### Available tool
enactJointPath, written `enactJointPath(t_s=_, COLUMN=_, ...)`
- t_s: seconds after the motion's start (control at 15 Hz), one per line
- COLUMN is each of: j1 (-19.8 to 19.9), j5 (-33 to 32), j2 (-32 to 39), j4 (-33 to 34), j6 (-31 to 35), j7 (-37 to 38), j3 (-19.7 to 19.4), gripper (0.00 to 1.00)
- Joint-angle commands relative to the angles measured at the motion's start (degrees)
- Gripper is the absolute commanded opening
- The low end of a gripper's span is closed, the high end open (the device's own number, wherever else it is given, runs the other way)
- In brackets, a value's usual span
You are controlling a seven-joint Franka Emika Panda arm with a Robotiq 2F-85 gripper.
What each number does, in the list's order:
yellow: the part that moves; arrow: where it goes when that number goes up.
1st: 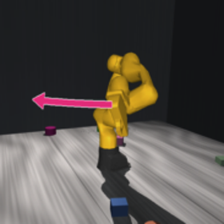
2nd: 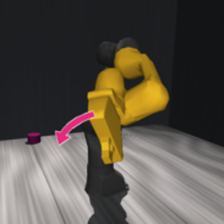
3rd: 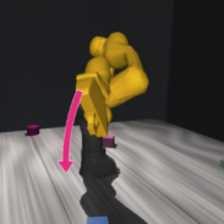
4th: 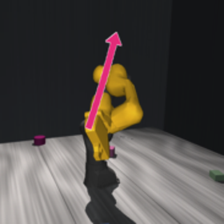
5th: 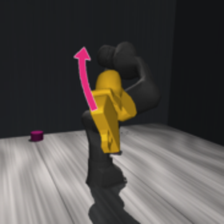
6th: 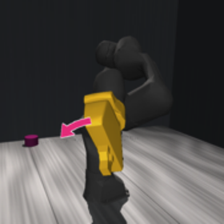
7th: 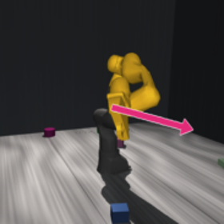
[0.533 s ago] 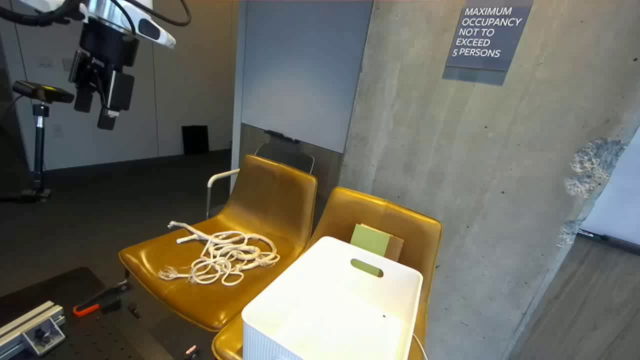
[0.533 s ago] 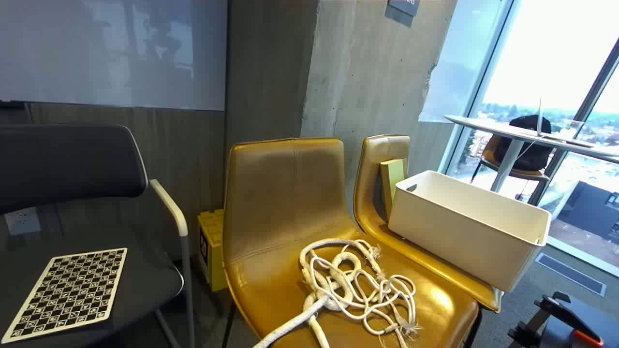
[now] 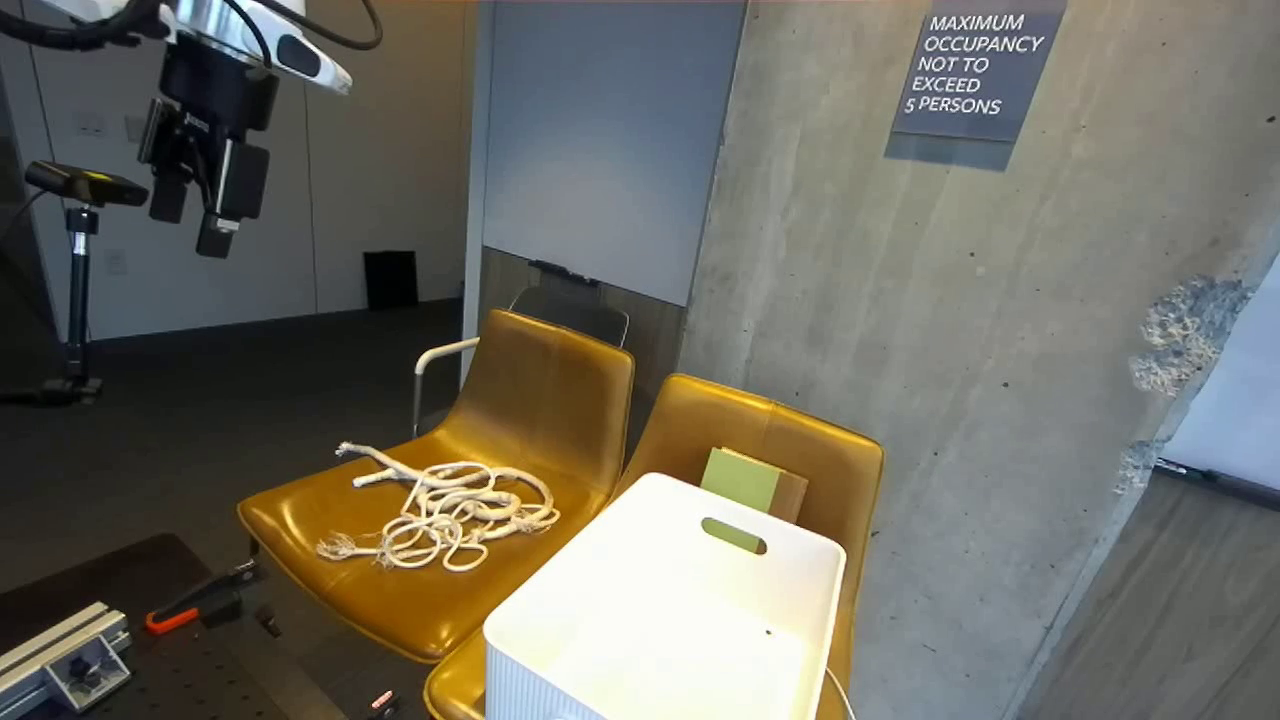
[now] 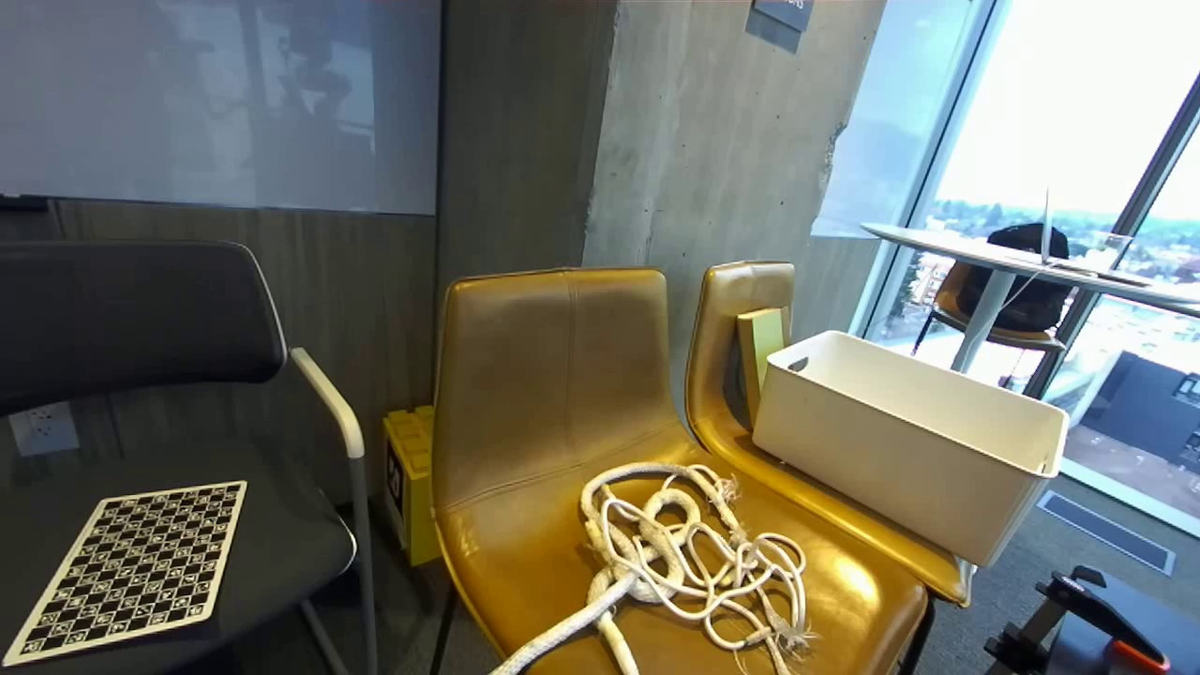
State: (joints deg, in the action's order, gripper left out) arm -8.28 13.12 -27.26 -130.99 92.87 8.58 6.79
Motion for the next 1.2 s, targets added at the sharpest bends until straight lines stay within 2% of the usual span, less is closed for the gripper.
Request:
enactJointPath(t_s=0.0, j1=0.0, j5=1.0, j2=0.9, j4=0.3, j6=2.2, j7=-2.0, j3=0.8, gripper=1.00)
enactJointPath(t_s=0.13, j1=-0.9, j5=1.4, j2=1.9, j4=0.7, j6=6.1, j7=-6.1, j3=0.8, gripper=1.00)
enactJointPath(t_s=0.33, j1=-1.7, j5=0.7, j2=4.0, j4=0.2, j6=15.6, j7=-11.0, j3=1.2, gripper=1.00)
enactJointPath(t_s=0.47, j1=-1.9, j5=1.0, j2=6.9, j4=-1.0, j6=24.8, j7=-11.2, j3=1.8, gripper=1.00)
enactJointPath(t_s=0.67, j1=-1.6, j5=-1.0, j2=11.8, j4=-3.6, j6=39.9, j7=-6.6, j3=4.2, gripper=1.00)
enactJointPath(t_s=0.8, j1=-1.1, j5=-5.0, j2=16.7, j4=-5.9, j6=49.8, j7=-2.8, j3=6.2, gripper=1.00)
enactJointPath(t_s=0.93, j1=0.2, j5=-12.3, j2=22.6, j4=-7.9, j6=58.8, j7=3.0, j3=7.4, gripper=1.00)
enactJointPath(t_s=1.13, j1=4.4, j5=-28.1, j2=29.8, j4=-8.4, j6=63.9, j7=13.6, j3=8.4, gripper=1.00)
